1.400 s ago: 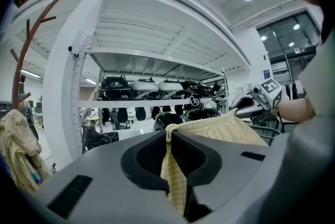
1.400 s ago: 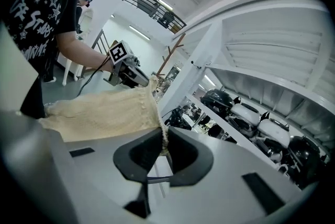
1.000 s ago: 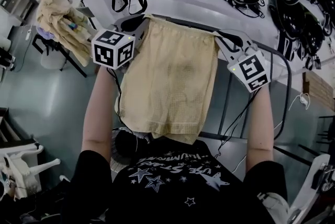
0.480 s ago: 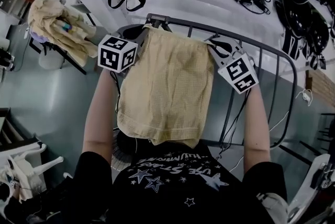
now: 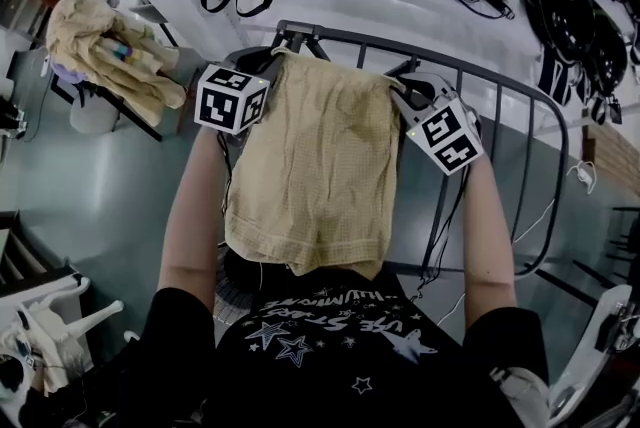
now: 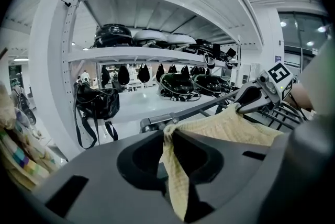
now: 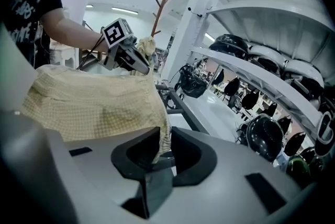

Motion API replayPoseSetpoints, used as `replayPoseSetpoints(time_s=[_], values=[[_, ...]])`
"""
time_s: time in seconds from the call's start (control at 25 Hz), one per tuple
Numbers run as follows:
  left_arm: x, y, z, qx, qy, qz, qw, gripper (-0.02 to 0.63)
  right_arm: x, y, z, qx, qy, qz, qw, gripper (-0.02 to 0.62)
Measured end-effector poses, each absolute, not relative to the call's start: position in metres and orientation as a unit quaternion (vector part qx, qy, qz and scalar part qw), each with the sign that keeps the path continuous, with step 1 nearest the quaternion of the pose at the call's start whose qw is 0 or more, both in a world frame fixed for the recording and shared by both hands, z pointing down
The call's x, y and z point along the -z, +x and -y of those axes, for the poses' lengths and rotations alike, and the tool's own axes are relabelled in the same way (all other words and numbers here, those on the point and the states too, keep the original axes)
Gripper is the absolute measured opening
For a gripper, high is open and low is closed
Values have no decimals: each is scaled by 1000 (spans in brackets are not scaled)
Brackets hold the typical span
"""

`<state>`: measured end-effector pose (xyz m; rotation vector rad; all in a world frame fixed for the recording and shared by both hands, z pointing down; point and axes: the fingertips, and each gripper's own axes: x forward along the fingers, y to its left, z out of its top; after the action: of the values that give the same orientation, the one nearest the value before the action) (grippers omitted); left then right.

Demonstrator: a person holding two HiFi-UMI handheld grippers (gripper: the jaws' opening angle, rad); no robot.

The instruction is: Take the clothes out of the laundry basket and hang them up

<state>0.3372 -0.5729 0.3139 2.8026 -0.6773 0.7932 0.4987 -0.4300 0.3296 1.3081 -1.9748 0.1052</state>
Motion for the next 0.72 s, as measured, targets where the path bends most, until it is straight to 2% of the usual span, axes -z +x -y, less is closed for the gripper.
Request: replayPoseSetpoints(time_s=[0.08,0.28,0.72], values=[[-317,336,573,-267,933,226,82,108,-332,497,427,-46,512,770,378,90],[-323,332,565,-278,932,213,93,221,-338,494,417,-70,511,766,384,181],[-308,304,545,-253,935,230,88,255,-311,471,391,-50,535,758,370,190]])
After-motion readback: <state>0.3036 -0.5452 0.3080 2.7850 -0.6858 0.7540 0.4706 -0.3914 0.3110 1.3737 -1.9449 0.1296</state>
